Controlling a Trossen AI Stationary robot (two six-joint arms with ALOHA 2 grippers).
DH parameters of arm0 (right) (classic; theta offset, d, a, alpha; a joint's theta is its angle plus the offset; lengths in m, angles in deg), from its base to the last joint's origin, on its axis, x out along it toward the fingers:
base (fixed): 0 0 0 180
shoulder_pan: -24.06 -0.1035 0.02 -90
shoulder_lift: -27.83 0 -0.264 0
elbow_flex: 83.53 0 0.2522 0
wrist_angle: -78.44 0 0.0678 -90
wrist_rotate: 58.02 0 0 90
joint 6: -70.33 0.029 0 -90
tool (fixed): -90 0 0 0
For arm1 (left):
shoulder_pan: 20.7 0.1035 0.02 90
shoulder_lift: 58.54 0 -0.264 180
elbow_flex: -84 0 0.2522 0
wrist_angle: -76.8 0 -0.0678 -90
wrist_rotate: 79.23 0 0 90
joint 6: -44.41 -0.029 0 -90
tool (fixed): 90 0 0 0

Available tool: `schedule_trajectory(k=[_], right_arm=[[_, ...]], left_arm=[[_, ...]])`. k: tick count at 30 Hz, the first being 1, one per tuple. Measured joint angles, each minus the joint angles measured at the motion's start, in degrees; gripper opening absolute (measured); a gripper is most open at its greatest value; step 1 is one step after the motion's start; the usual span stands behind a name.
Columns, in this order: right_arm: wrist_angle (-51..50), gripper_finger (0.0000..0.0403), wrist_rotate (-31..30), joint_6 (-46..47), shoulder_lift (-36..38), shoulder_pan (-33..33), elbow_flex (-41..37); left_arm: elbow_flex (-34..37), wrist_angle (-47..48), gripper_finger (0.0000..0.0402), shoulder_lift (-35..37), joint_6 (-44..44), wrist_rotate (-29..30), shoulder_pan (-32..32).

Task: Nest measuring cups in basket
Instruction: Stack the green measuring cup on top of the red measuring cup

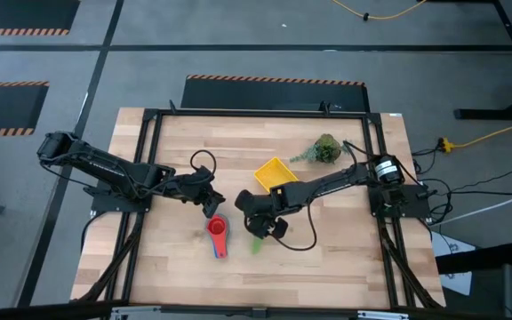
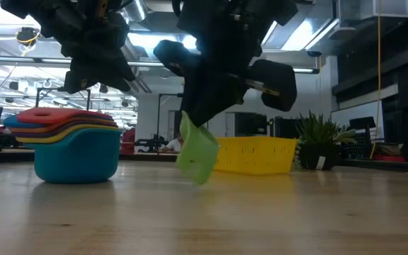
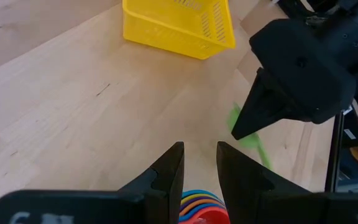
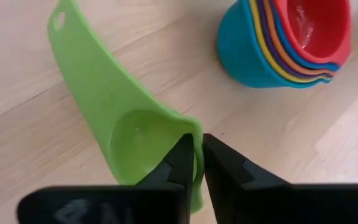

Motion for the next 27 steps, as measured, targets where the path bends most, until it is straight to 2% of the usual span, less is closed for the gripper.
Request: schedule_trajectory(k=[19,27], right_arm=[[0.06,0.0107,-0.08,0.05,0.0,0.0,-0.02],[-5.63,0.0108,-5.27,7.57,3.63,-0.28,-0.09]], left_arm=[[0.0,0.0,0.0089,0.0,-0.02,-0.01,0.02],[0.0,-0.16,0.0089,0.0,-0.02,-0.01,0.0]])
